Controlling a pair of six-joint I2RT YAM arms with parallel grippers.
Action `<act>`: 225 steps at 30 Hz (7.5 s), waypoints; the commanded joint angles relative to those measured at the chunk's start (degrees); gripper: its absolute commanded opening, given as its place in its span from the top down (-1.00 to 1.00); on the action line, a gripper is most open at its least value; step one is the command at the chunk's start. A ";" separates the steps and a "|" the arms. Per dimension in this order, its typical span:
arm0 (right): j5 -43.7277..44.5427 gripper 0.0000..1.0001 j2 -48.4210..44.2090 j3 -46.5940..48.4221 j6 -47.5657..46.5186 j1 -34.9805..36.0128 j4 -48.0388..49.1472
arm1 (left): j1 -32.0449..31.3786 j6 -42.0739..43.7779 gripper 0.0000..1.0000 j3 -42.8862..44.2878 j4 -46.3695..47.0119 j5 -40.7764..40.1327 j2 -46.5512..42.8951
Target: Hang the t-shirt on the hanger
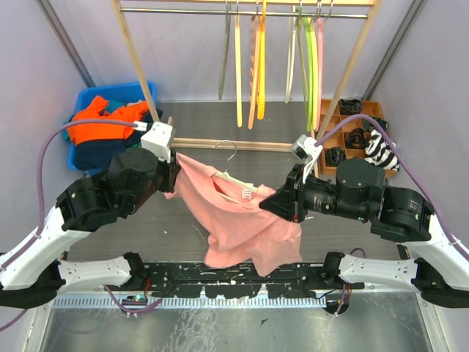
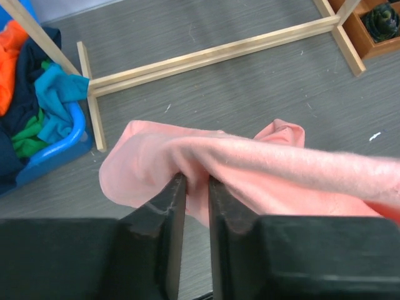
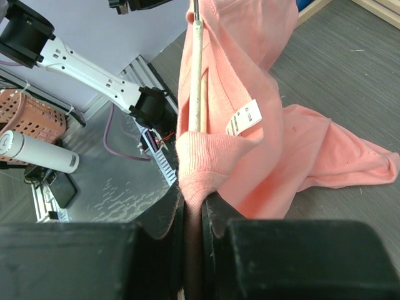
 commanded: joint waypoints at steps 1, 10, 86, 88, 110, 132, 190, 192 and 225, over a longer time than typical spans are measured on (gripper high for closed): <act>-0.88 0.98 -1.54 0.29 0.88 0.04 8.19 | 1.10 -0.31 0.69 3.10 1.39 0.40 1.37; 0.30 0.98 -1.31 -0.76 1.11 0.04 8.10 | 1.76 0.04 1.00 7.89 -1.07 -0.69 2.29; -2.30 0.98 3.78 24.50 -7.82 0.07 2.95 | 1.80 7.05 -0.55 20.39 -1.35 10.14 -5.86; -2.22 0.98 2.83 23.43 -7.40 0.09 2.99 | 1.80 6.92 -0.54 19.27 -0.76 12.36 -6.20; -2.60 0.98 0.03 16.90 -4.78 0.06 3.71 | 1.84 5.19 0.74 14.33 5.18 16.62 -2.99; -6.76 0.98 -0.87 11.38 -4.18 0.01 -0.65 | 1.83 1.95 1.00 22.41 -3.62 -9.91 -2.95; 1.51 0.98 12.35 12.98 -4.60 0.05 12.49 | 1.77 -6.65 -0.20 33.30 -4.80 18.89 10.08; 1.28 0.98 13.11 12.88 -4.54 -0.01 13.27 | 1.77 -7.00 -0.20 31.12 -3.86 19.00 9.52; -1.52 0.04 14.28 12.16 -4.28 -0.06 12.31 | 1.77 -3.36 1.00 25.69 2.35 12.37 12.45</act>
